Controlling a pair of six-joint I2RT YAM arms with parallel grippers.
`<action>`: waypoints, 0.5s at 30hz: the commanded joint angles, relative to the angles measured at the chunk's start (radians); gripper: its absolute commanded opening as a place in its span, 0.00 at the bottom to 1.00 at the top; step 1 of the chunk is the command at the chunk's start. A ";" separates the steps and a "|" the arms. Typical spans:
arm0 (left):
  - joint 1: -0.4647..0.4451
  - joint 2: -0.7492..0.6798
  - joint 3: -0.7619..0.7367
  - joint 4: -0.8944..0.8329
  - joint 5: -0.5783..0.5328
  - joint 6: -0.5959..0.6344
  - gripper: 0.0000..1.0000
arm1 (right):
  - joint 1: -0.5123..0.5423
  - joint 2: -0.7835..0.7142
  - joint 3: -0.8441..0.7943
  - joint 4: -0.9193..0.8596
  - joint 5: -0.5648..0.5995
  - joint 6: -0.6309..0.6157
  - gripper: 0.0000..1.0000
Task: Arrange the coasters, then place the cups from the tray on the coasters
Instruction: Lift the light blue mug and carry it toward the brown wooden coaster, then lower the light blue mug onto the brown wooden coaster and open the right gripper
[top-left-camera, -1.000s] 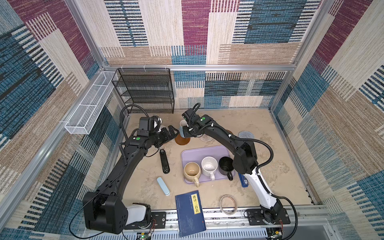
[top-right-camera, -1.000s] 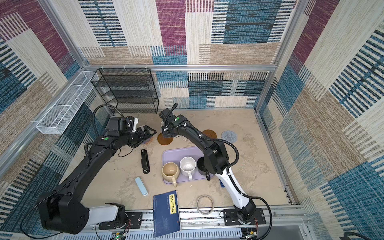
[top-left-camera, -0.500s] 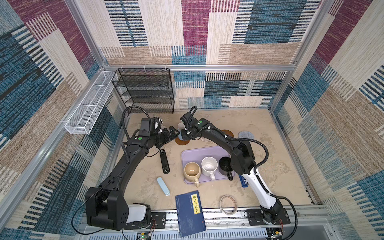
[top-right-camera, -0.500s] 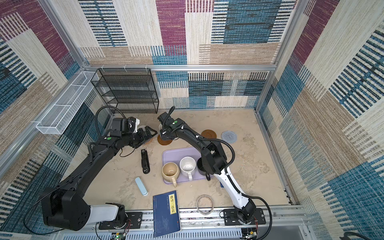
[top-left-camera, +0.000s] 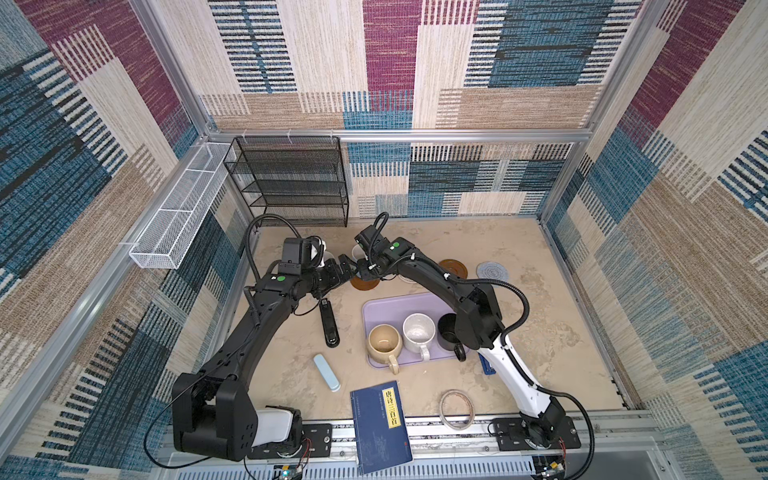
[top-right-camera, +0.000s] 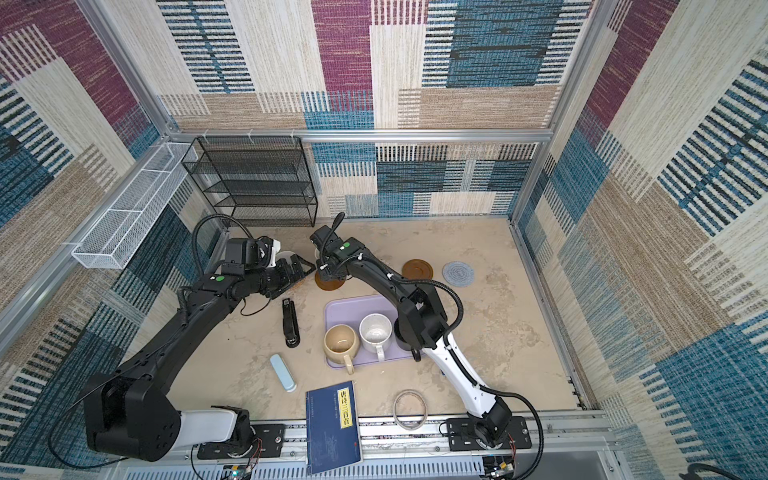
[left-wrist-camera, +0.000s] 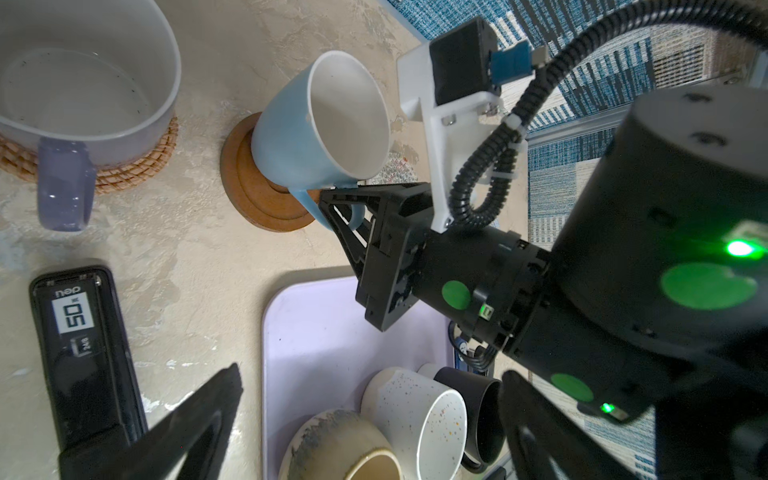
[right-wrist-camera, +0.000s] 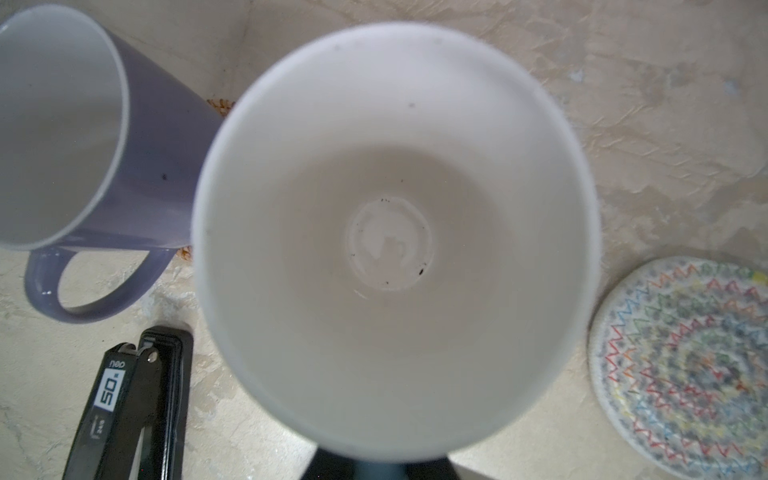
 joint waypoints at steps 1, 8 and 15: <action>0.000 -0.007 -0.007 0.032 0.005 -0.010 1.00 | 0.007 -0.017 0.009 -0.011 0.026 0.000 0.00; 0.000 -0.010 -0.017 0.038 0.006 -0.013 1.00 | 0.010 -0.020 0.014 -0.023 0.038 0.001 0.00; 0.000 -0.010 -0.032 0.057 0.016 -0.031 1.00 | 0.010 -0.009 0.035 -0.041 0.008 -0.001 0.12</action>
